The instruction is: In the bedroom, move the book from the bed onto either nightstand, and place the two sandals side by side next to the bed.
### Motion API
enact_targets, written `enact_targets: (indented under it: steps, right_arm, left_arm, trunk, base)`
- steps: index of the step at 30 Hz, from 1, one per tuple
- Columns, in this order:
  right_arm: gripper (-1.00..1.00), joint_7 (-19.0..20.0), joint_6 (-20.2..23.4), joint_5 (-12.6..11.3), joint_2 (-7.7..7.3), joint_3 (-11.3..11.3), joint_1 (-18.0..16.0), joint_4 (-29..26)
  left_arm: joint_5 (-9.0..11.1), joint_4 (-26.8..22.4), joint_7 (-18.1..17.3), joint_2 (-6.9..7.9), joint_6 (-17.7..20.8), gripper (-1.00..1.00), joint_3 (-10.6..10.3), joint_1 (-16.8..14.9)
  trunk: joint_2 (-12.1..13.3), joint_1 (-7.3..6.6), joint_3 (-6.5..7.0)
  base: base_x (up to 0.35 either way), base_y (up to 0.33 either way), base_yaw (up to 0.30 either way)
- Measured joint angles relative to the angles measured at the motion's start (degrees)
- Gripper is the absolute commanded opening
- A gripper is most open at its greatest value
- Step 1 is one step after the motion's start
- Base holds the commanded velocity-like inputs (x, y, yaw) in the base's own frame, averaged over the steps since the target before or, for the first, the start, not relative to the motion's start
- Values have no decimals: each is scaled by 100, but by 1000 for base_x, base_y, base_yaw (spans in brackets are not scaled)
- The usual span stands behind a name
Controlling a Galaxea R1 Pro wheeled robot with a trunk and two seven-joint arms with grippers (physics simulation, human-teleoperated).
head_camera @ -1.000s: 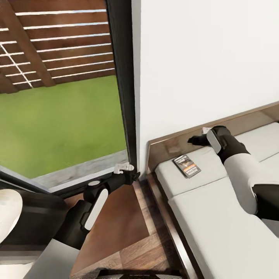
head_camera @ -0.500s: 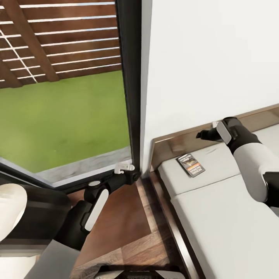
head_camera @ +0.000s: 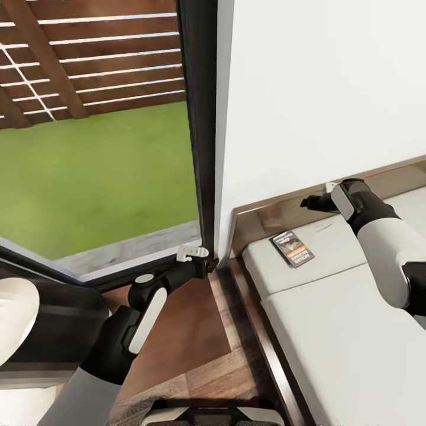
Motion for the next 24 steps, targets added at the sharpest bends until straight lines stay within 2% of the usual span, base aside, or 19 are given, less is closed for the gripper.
enact_targets:
  steps: [10,24]
  right_arm:
    - [100,-2,-318,-1,13,10,8,-7]
    - [100,7,-369,-3,14,11,9,-4]
  left_arm:
    - [-10,-24,0,5,1,100,-1,-1]
    - [-11,-24,0,5,1,100,-1,0]
  trunk:
    - [0,0,-92]
    - [0,0,-213]
  base:
    - [0,0,-3]
    - [0,0,-73]
